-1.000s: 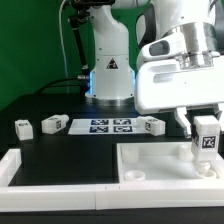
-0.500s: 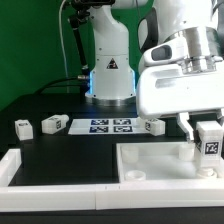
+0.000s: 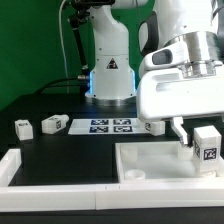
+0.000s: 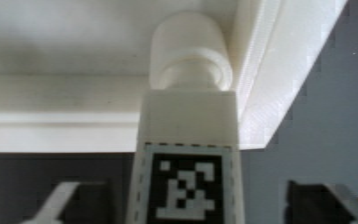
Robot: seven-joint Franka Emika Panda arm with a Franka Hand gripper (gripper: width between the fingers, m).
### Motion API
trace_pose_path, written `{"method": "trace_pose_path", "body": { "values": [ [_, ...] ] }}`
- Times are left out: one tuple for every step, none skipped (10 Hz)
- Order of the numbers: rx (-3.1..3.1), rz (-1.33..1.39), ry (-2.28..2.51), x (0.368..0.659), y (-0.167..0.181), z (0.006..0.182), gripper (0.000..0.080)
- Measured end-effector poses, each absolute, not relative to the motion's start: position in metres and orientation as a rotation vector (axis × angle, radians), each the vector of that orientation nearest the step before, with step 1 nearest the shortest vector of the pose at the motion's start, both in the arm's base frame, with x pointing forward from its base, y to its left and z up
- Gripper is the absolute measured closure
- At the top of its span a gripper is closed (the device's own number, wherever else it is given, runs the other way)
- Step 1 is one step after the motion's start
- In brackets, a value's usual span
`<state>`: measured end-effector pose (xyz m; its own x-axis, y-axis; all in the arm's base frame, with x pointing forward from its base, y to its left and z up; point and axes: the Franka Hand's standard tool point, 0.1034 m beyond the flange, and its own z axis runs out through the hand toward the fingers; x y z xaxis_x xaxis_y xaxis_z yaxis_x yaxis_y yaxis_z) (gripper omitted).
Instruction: Assemble square table
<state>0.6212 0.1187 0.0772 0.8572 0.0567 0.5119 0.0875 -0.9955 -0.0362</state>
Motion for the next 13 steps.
{"method": "trace_pose_path", "body": {
  "values": [
    [-2.972,-0.817,-0.120,0.621,0.119,0.077,0.0205],
    [-2.973,-0.817,-0.127,0.621,0.119,0.077,0.0161],
    [-2.974,-0.818,-0.136,0.621,0.119,0.077,0.0153],
    [-2.974,-0.818,-0.141,0.621,0.119,0.077,0.0153],
    [-2.975,-0.818,-0.146,0.621,0.119,0.077,0.0150],
    [-2.975,-0.818,-0.150,0.621,0.119,0.077,0.0150],
    [-2.976,-0.819,-0.155,0.621,0.119,0.077,0.0150],
    [-2.983,-0.812,-0.176,0.621,0.117,0.077,0.0150],
    [-3.011,-0.762,-0.222,0.622,0.108,0.081,0.0150],
    [-3.028,-0.715,-0.225,0.626,0.102,0.087,0.0150],
    [-3.039,-0.668,-0.225,0.630,0.103,0.092,0.0150],
    [-3.038,-0.670,-0.227,0.634,0.104,0.094,0.0150],
    [-3.073,-0.526,-0.227,0.631,0.101,0.090,0.0150]
  ]
}}
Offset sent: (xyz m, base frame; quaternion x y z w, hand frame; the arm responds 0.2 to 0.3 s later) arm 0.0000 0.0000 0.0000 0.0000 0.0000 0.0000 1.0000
